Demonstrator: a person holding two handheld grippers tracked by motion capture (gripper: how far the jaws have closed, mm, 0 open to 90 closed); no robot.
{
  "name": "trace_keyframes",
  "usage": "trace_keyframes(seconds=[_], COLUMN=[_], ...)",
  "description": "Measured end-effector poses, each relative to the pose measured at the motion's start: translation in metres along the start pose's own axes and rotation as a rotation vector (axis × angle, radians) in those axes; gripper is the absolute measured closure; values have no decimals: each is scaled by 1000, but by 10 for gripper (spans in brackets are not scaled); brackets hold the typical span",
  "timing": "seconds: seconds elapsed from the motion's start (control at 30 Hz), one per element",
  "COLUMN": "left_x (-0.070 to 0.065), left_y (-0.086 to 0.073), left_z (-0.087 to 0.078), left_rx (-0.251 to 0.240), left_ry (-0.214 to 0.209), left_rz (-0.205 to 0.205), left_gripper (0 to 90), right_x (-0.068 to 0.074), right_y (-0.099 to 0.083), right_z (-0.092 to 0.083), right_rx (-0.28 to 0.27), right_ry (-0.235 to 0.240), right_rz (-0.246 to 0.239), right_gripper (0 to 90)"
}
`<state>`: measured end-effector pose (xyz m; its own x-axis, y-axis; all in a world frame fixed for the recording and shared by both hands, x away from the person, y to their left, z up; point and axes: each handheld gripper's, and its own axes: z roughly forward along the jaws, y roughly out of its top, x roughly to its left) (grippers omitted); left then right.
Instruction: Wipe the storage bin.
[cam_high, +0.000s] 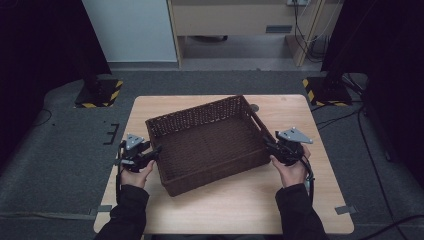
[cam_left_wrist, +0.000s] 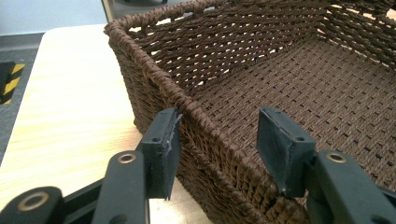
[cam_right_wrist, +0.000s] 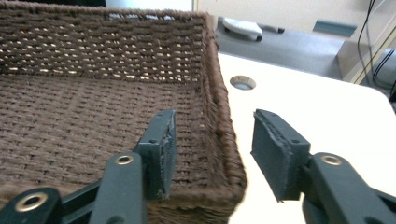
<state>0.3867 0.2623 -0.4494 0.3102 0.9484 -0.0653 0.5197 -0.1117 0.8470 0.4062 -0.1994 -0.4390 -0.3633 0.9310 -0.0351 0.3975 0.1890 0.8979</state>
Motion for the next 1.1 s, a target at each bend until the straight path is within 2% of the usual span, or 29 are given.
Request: trace_keyframes(seconds=[0.17,0.3,0.37,0.47,0.5,0.57,0.6,0.7,0.77,0.83,0.9,1.0,1.1], left_x=[-3,-5,-8,-10,-8,-6,-6,-4,0,4,3,2,2], left_y=[1,0,-2,-5,-6,-6,-5,-3,-2,-2,-2,-2,-2], left_z=[-6,-12,-13,-8,-7,-5,-4,-1,1,2,1,-1,-3], left_rx=[-9,-17,-7,25,30,33,39,41,38,39,38,37,40], left_ry=[0,-24,-31,-10,-18,-31,-23,-2,1,-3,0,2,-3], left_rz=[16,15,24,39,36,26,31,39,22,8,18,27,28], left_gripper=[486,468,464,455,474,478,488,521,536,544,543,532,526], right_x=[-6,-5,-4,-2,-1,-3,-4,-6,-8,-9,-7,-4,-4], right_y=[-5,-5,-5,-6,-5,-4,-3,-2,-2,-3,-3,-4,-4], right_z=[4,3,0,-3,-4,-4,-4,-2,0,4,5,5,2], right_rx=[60,62,72,77,80,79,73,54,58,63,66,83,94], right_ry=[17,16,15,24,25,39,45,47,56,103,116,107,116], right_rz=[-7,-24,-19,-16,-14,-12,0,-6,-11,5,-4,-35,-6], right_gripper=[643,669,725,729,723,701,688,678,682,714,771,798,802])
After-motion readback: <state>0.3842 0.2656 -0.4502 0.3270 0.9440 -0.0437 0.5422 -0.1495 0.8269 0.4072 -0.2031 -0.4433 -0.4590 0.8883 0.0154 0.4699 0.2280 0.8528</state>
